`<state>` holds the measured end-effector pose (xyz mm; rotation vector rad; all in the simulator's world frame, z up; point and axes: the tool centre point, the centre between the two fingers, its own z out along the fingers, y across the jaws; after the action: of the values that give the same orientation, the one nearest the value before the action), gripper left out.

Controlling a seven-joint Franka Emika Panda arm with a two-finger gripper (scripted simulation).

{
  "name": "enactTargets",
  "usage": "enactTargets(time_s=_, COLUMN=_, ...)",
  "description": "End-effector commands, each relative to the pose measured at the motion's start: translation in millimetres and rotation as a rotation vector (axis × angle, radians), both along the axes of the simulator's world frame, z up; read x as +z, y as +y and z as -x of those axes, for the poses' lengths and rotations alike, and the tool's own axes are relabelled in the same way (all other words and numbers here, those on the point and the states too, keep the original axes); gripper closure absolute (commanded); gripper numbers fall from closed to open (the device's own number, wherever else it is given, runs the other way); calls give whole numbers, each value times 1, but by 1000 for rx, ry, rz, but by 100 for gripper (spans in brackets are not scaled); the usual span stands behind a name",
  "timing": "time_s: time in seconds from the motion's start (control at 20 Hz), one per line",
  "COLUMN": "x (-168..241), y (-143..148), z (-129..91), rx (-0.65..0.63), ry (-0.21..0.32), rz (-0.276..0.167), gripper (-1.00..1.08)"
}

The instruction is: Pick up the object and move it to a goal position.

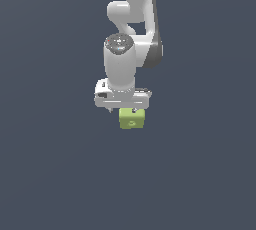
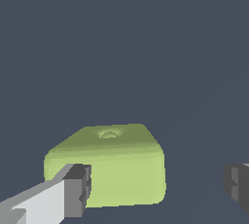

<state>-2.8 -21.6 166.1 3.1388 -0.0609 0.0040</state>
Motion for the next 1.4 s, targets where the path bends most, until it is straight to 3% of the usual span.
enactTargets(time_s=0.0, x=0, y=0, z=0, rx=0, ry=0, rz=0, gripper=-92)
enactTargets(time_s=0.8, x=2, y=-15, z=1, rx=-23, ry=20, rz=-1, gripper=-92)
enactTargets(time_s=1.35, x=0, y=-10, z=3, rx=-151, ry=19, rz=0, gripper=-92)
